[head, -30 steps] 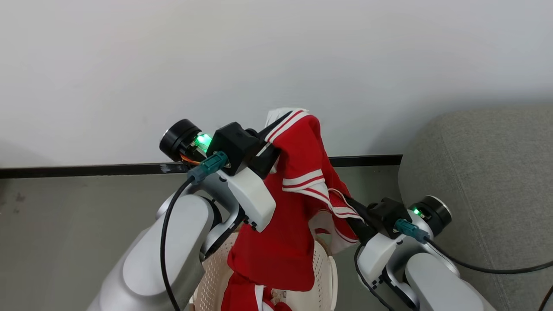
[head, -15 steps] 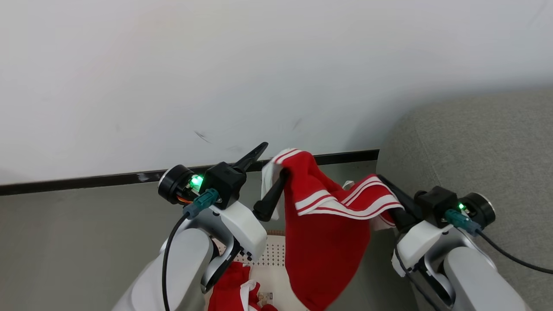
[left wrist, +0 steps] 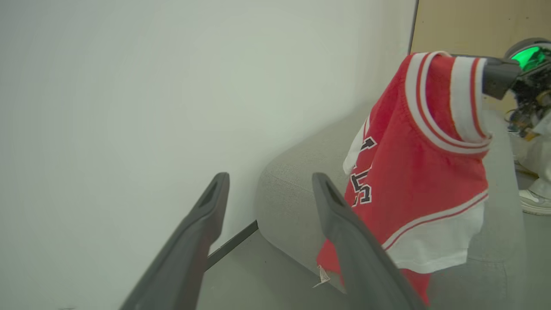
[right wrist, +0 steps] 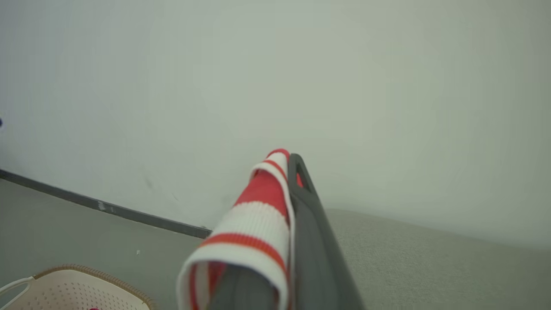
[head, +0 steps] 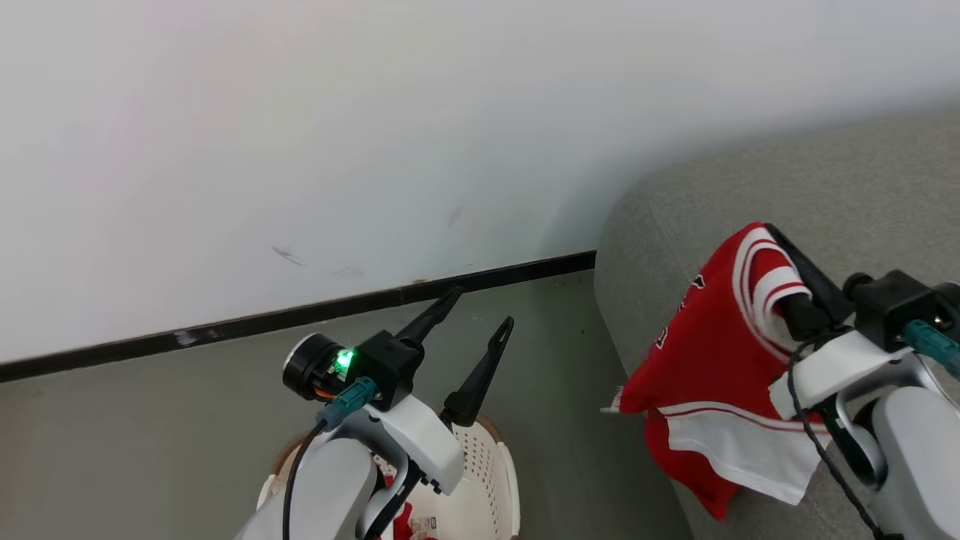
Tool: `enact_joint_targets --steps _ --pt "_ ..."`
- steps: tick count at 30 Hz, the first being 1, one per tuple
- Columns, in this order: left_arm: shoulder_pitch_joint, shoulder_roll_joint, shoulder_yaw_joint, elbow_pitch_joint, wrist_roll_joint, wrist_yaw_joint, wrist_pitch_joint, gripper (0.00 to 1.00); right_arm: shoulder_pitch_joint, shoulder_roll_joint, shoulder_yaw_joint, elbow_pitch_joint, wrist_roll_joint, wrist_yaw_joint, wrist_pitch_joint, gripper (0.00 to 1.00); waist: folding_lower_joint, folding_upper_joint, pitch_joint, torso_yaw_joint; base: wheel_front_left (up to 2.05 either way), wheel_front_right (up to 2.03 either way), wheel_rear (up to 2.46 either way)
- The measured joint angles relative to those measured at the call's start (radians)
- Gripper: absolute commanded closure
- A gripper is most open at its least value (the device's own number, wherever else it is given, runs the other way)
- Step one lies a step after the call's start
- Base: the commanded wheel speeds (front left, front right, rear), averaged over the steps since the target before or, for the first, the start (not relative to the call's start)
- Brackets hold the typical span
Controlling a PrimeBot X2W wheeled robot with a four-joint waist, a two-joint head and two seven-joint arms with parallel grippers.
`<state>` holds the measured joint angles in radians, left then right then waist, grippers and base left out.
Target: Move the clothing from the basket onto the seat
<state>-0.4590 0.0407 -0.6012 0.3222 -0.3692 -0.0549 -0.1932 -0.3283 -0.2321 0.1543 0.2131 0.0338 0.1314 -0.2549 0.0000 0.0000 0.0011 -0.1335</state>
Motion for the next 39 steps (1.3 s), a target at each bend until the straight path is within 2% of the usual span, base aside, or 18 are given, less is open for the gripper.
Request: enact_joint_targets --steps 11,22,27,32,39 --pt "0.039 0.0 -0.038 0.017 -0.001 0.0 -0.029 0.0 0.09 -0.036 -0.113 -0.11 0.002 0.0 0.0 1.0 0.0 0.0 -0.003 -0.097 0.0 0.0 0.0" --pt "0.08 0.001 -0.071 0.016 -0.001 -0.01 -0.039 0.0 0.176 -0.081 -0.148 -0.195 0.001 0.0 0.026 1.0 0.0 0.0 -0.011 -0.193 0.0 0.0 0.0" --pt "0.103 0.0 -0.082 0.001 -0.001 -0.009 -0.047 0.0 0.213 -0.113 -0.129 -0.231 0.004 0.0 0.059 1.0 0.0 0.0 -0.014 -0.244 0.0 0.0 0.0" --pt "0.106 0.0 -0.08 -0.009 -0.001 0.001 -0.048 0.0 0.201 -0.127 -0.058 -0.236 0.056 0.0 0.07 1.0 0.0 0.0 -0.01 -0.281 0.0 0.0 0.0" --pt "0.125 0.002 -0.053 -0.029 0.001 0.035 -0.051 0.0 0.0 -0.136 0.016 -0.232 0.162 0.0 0.093 1.0 0.0 0.0 0.015 -0.315 0.0 0.0 0.0"
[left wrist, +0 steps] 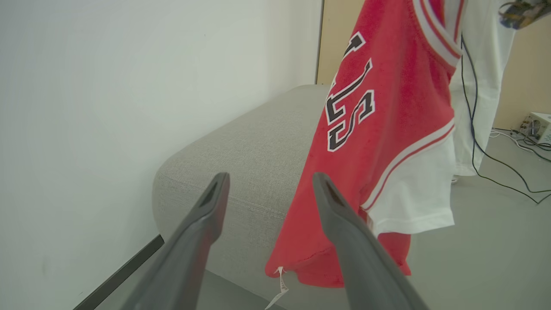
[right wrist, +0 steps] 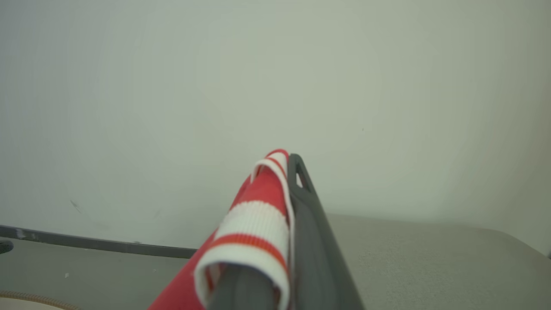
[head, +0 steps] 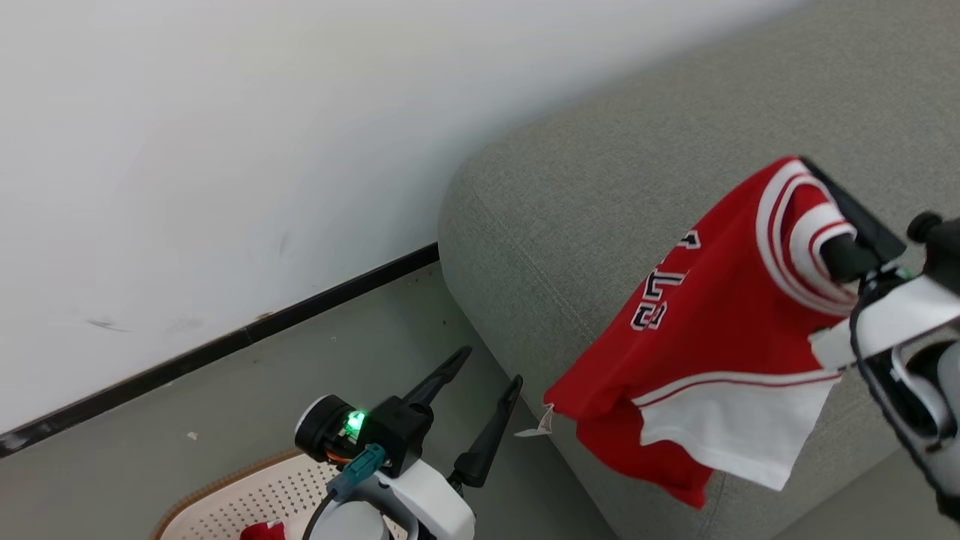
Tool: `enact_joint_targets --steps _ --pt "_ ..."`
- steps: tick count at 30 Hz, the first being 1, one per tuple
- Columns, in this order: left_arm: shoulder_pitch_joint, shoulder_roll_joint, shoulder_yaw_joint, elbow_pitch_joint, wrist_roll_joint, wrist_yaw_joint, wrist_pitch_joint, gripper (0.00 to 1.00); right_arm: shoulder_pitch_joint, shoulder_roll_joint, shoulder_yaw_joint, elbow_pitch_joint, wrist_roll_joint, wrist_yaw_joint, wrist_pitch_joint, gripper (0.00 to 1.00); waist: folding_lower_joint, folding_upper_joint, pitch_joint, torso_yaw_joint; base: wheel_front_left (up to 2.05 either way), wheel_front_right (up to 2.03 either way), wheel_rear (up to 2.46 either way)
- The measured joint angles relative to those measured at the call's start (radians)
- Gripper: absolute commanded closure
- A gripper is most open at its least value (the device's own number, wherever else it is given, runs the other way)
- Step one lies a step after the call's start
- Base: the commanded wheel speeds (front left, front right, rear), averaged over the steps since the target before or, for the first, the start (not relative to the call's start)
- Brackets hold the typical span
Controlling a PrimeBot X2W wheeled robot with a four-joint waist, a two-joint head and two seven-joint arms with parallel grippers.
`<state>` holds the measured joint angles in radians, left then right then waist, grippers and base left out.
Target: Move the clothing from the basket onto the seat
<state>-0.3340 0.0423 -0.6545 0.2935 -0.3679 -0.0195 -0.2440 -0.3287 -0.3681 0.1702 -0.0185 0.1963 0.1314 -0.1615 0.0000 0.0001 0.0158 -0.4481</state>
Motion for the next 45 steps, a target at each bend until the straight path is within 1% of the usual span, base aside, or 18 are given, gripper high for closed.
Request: enact_joint_targets --steps 2,3,5,10,11,14,15,20,22,26,27,30,34,39,42,45 --pt "0.0 0.007 0.009 -0.007 0.002 0.01 -0.001 0.0 -0.074 -0.012 0.002 0.01 0.017 0.0 0.016 1.0 0.0 0.0 0.012 -0.004 0.0 0.0 0.0" --pt "0.0 0.018 0.016 -0.018 0.009 0.02 -0.004 0.0 -0.144 -0.025 -0.005 0.031 0.042 0.0 0.036 1.0 0.0 0.0 0.024 -0.006 0.0 0.0 0.0" --pt "0.0 0.028 0.024 -0.026 0.011 0.028 -0.004 0.0 -0.216 -0.036 -0.035 0.052 0.068 0.0 0.056 1.0 0.0 0.0 0.037 -0.005 0.0 0.0 0.0" --pt "0.0 0.056 0.042 -0.057 0.029 0.045 -0.005 0.0 -0.397 -0.101 -0.122 0.106 0.096 0.0 0.101 1.0 0.0 0.0 0.068 0.007 0.0 0.0 0.0" --pt "0.0 0.06 0.045 -0.063 0.032 0.053 -0.005 0.0 -0.427 -0.114 -0.131 0.121 0.103 0.0 0.107 1.0 0.0 0.0 0.075 0.01 0.0 0.0 0.0" --pt "0.0 0.074 0.048 -0.084 0.037 0.057 -0.005 0.0 -0.495 -0.149 -0.149 0.161 0.105 0.0 0.131 1.0 0.0 0.0 0.094 0.022 0.0 0.0 0.0" --pt "0.0 0.084 0.049 -0.096 0.043 0.062 -0.004 0.0 -0.53 -0.17 -0.173 0.2 0.114 0.0 0.147 1.0 0.0 0.0 0.108 0.03 0.0 0.0 0.0" --pt "-0.001 0.094 0.051 -0.136 0.053 0.062 0.006 0.0 -0.615 -0.221 -0.245 0.284 0.121 0.0 0.162 1.0 0.0001 0.0 0.144 0.052 0.0 0.0 0.0" --pt "-0.003 0.095 0.049 -0.151 0.058 0.062 0.007 0.0 -0.631 -0.238 -0.251 0.311 0.116 0.0 0.162 1.0 0.0 0.0 0.159 0.061 0.0 0.0 0.0" --pt "-0.007 0.103 0.04 -0.169 0.067 0.062 0.024 0.0 -0.643 -0.254 -0.251 0.359 0.109 0.0 0.162 1.0 0.0 0.0 0.182 0.075 0.0 0.0 0.0" --pt "-0.009 0.114 0.035 -0.18 0.071 0.061 0.029 0.0 -0.644 -0.265 -0.25 0.387 0.101 0.0 0.162 1.0 0.0001 -0.0001 0.197 0.084 0.0 0.0 0.0" --pt "-0.02 0.124 0.032 -0.192 0.073 0.06 0.042 0.0 -0.644 -0.276 -0.249 0.414 0.082 0.0 0.161 1.0 0.0 0.0 0.22 0.096 0.0 0.0 0.0" --pt "-0.037 0.129 0.03 -0.212 0.081 0.051 0.055 0.0 -0.644 -0.276 -0.249 0.441 0.072 0.0 0.145 1.0 0.0 0.0 0.249 0.11 0.0 0.0 0.0" --pt "-0.051 0.139 0.028 -0.227 0.089 0.051 0.068 0.0 -0.642 -0.274 -0.244 0.474 0.067 0.0 0.119 1.0 0.0001 0.0 0.277 0.122 0.0 0.0 0.0" --pt "-0.058 0.148 0.027 -0.236 0.089 0.042 0.076 0.0 -0.63 -0.26 -0.245 0.512 0.066 0.0 0.091 1.0 0.0001 -0.0001 0.297 0.13 0.0 0.0 0.0" --pt "-0.07 0.156 0.029 -0.246 0.096 0.04 0.085 0.0 -0.578 -0.241 -0.254 0.562 0.056 0.0 0.062 1.0 0.0 0.0 0.316 0.137 0.0 0.0 0.0"
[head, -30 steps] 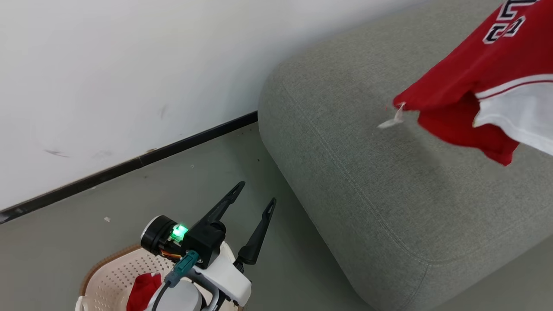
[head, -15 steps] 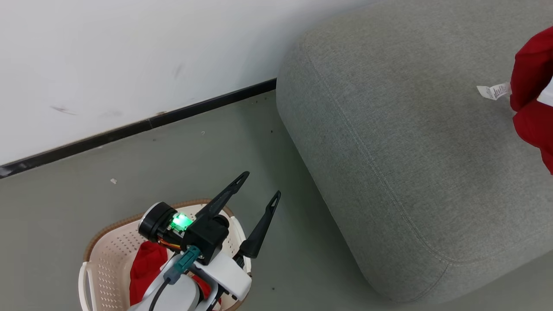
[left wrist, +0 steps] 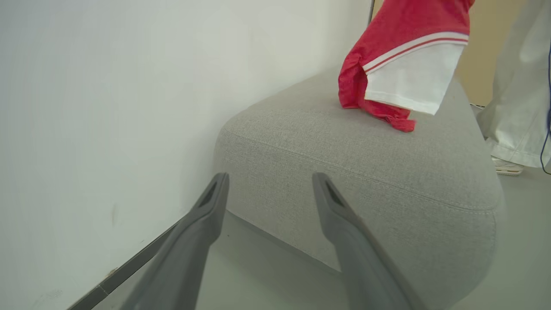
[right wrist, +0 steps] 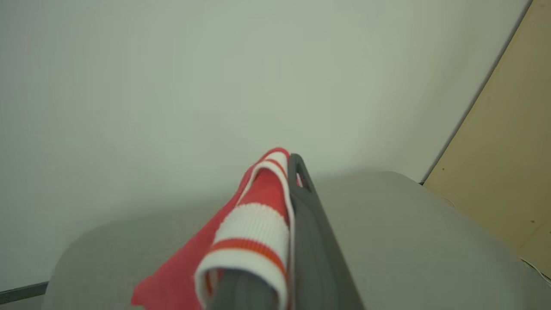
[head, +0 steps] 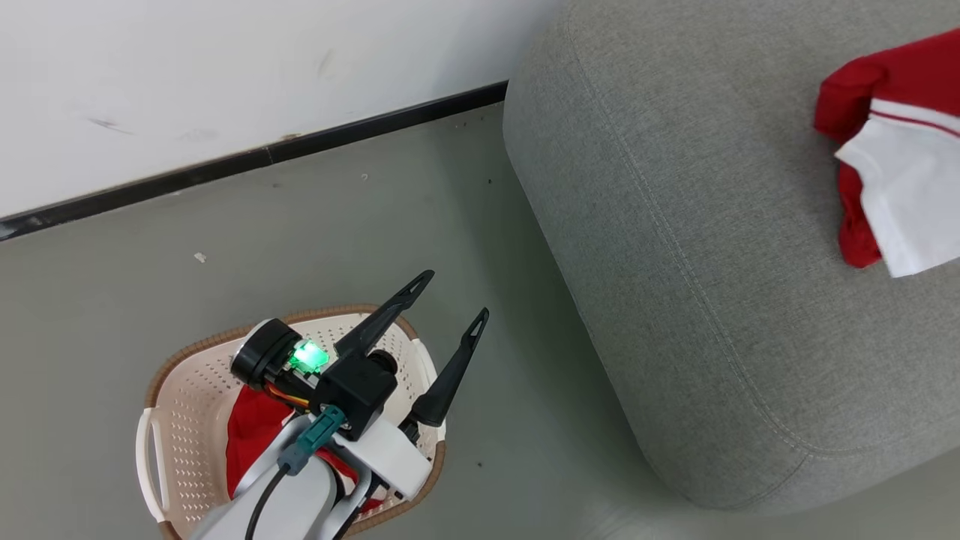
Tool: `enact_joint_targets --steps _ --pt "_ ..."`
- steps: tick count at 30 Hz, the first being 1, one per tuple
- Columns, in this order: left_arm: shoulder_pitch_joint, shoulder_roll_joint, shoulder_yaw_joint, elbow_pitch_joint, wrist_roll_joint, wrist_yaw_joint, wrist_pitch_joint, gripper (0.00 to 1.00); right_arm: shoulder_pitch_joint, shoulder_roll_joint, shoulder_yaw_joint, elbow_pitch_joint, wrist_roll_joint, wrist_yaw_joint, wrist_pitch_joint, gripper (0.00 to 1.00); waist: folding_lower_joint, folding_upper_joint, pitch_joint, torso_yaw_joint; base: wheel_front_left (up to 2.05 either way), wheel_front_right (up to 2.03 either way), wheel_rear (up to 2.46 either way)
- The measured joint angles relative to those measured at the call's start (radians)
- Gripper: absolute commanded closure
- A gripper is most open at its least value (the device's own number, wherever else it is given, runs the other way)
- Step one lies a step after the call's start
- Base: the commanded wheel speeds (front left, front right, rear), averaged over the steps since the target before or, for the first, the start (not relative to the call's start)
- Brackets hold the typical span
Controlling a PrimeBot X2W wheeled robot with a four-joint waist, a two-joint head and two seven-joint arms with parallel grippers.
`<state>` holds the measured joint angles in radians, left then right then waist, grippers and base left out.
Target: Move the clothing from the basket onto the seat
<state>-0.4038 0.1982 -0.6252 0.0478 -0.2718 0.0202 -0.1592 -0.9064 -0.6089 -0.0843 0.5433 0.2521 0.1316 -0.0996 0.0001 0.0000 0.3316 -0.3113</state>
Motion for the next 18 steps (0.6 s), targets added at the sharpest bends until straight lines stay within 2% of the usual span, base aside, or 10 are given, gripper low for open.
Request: enact_joint_targets --steps 8,18 --pt "-0.004 0.023 0.004 -0.018 0.002 -0.006 0.019 0.0 0.156 0.141 -0.03 0.162 -0.007 0.0 -0.069 1.0 0.0 0.0 0.044 0.018 0.0 0.0 0.0" --pt "-0.021 0.03 0.01 -0.029 0.01 -0.007 0.022 0.0 0.251 0.248 -0.071 0.282 -0.031 0.0 -0.125 1.0 0.0 0.0 0.078 0.039 0.0 0.0 0.0"
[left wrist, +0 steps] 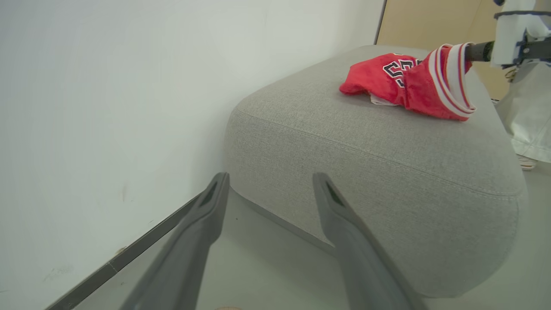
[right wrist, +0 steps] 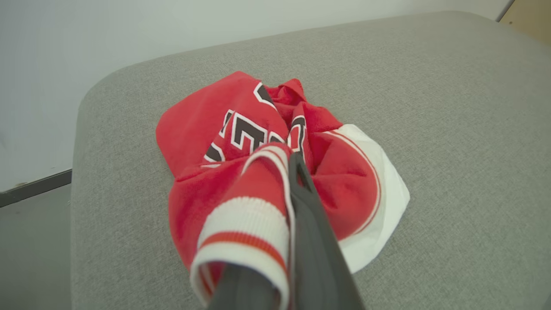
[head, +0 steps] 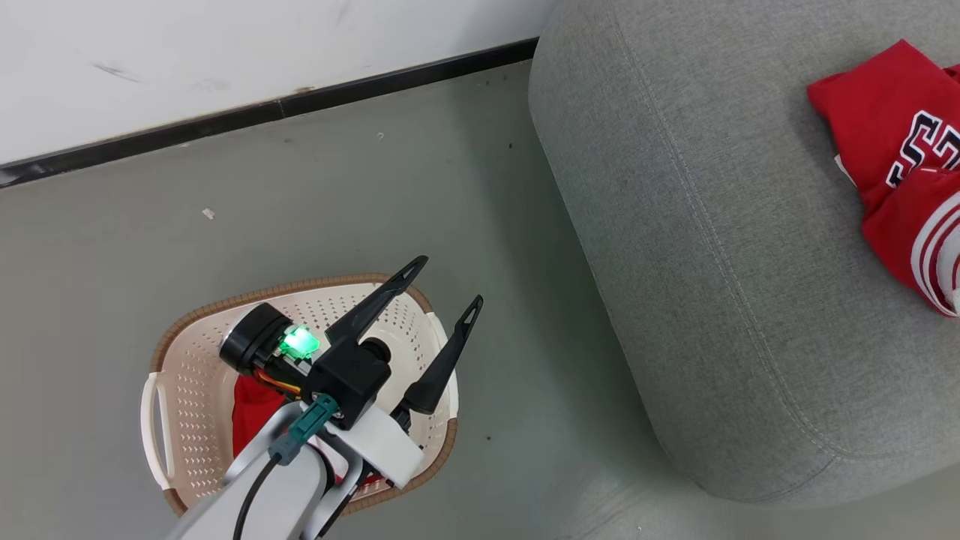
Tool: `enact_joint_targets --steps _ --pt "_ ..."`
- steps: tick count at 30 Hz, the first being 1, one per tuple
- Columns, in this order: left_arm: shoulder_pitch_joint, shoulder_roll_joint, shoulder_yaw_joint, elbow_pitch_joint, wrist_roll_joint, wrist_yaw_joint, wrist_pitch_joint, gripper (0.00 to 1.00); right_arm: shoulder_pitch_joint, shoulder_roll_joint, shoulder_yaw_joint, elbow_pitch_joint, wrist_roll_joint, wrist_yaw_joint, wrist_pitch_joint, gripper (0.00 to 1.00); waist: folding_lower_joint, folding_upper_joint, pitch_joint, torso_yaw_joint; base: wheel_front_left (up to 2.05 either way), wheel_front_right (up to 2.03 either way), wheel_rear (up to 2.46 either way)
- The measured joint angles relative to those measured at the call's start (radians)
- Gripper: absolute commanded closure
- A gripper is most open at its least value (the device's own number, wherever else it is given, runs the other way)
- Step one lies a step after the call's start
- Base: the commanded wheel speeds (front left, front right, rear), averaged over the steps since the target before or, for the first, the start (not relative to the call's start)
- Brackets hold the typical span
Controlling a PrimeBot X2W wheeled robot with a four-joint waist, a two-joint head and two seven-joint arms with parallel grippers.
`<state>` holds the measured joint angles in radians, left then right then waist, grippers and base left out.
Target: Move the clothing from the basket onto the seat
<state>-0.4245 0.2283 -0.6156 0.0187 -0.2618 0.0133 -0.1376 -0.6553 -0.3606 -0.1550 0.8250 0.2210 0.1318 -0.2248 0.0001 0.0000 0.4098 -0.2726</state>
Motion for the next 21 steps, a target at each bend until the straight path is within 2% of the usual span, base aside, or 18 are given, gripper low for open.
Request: enact_joint_targets --steps 3,4,7,8,9,17,21 --pt "-0.001 0.0 0.001 0.0 0.0 -0.004 0.0 0.0 0.0 0.018 -0.005 0.006 -0.019 0.0 -0.014 1.0 0.0 0.0 0.005 0.004 0.0 0.0 0.0" --pt "-0.001 0.001 0.002 0.0 0.0 -0.004 0.0 0.0 0.0 0.023 -0.005 0.008 -0.025 0.0 -0.015 0.92 0.0 0.0 0.006 0.004 0.0 0.0 0.0" --pt "-0.001 0.0 0.005 0.001 0.0 -0.004 -0.001 0.0 0.0 0.034 0.0 0.012 -0.037 0.0 -0.02 0.53 0.0 0.0 0.005 0.003 0.0 0.0 0.0" --pt "-0.001 0.0 0.005 0.001 0.0 -0.004 -0.001 0.0 0.001 0.035 0.004 0.011 -0.045 0.0 -0.022 0.19 0.0 0.0 0.005 0.002 0.0 0.0 0.0" --pt "-0.001 0.0 0.005 0.001 0.0 -0.004 -0.002 0.0 0.001 0.036 0.005 0.01 -0.05 0.0 -0.022 0.0 0.0 0.0 0.004 0.001 0.0 0.0 0.0" --pt "-0.001 -0.004 0.007 0.011 -0.006 -0.004 -0.015 0.0 0.056 0.041 0.021 -0.015 -0.083 0.0 -0.023 0.0 0.0 0.0 -0.011 -0.011 0.0 0.0 0.0" --pt "-0.001 -0.007 0.011 0.017 -0.011 -0.004 -0.024 0.0 0.084 0.043 0.03 -0.075 -0.095 0.0 -0.023 0.0 0.0 0.0 -0.019 -0.023 0.0 0.0 0.0"
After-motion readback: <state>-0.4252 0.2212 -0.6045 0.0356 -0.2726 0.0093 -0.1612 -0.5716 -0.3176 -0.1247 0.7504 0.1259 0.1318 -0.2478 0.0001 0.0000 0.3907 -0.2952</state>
